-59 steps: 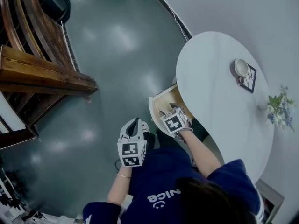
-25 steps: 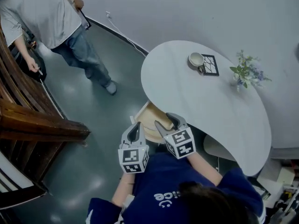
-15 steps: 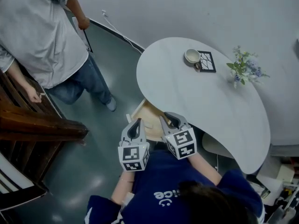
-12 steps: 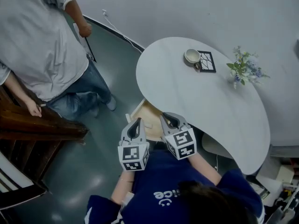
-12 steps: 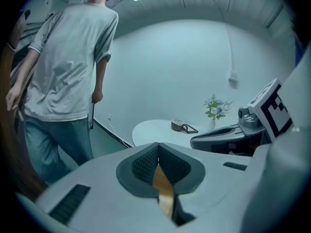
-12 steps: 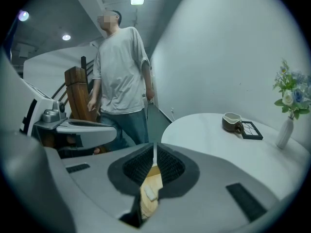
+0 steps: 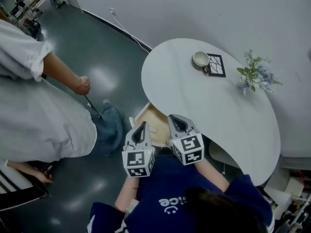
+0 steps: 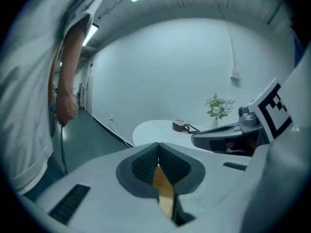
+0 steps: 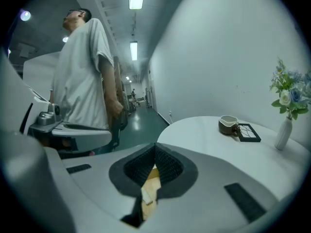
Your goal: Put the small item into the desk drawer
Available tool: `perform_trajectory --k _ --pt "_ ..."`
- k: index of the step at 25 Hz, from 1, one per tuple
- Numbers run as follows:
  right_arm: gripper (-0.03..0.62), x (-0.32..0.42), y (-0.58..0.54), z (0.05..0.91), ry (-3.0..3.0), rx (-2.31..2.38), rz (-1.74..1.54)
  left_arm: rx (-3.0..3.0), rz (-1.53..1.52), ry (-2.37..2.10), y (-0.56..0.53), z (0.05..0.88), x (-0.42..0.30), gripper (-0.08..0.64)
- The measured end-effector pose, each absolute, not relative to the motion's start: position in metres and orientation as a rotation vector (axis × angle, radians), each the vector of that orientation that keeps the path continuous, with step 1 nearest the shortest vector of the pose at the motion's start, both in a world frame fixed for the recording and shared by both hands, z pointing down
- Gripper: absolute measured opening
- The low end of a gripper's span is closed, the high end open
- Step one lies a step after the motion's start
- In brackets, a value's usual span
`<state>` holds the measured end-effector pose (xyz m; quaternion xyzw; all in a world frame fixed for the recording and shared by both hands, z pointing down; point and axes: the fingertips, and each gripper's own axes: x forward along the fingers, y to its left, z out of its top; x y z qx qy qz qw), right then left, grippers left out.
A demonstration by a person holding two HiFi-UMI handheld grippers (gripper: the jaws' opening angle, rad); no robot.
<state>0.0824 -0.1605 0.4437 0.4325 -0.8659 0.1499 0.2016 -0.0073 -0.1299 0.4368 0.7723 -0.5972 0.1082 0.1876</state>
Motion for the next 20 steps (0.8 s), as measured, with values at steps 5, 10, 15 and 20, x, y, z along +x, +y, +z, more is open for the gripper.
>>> perform_trajectory --k 5,10,15,20 --pt "0.006 0.083 -0.163 0.442 -2.434 1.186 0.381 2.161 0.308 -1.708 -0.131 0.437 -0.006 0.003" --pt "0.006 0.080 -0.165 0.442 -2.446 1.174 0.367 2.146 0.304 -1.730 -0.130 0.437 -0.010 0.003" --pt "0.006 0.076 -0.164 0.445 -2.450 1.152 0.368 2.139 0.311 -1.740 -0.130 0.437 -0.012 0.003" --pt "0.006 0.070 -0.162 0.446 -2.456 1.134 0.364 2.130 0.311 -1.748 -0.129 0.438 -0.016 0.003"
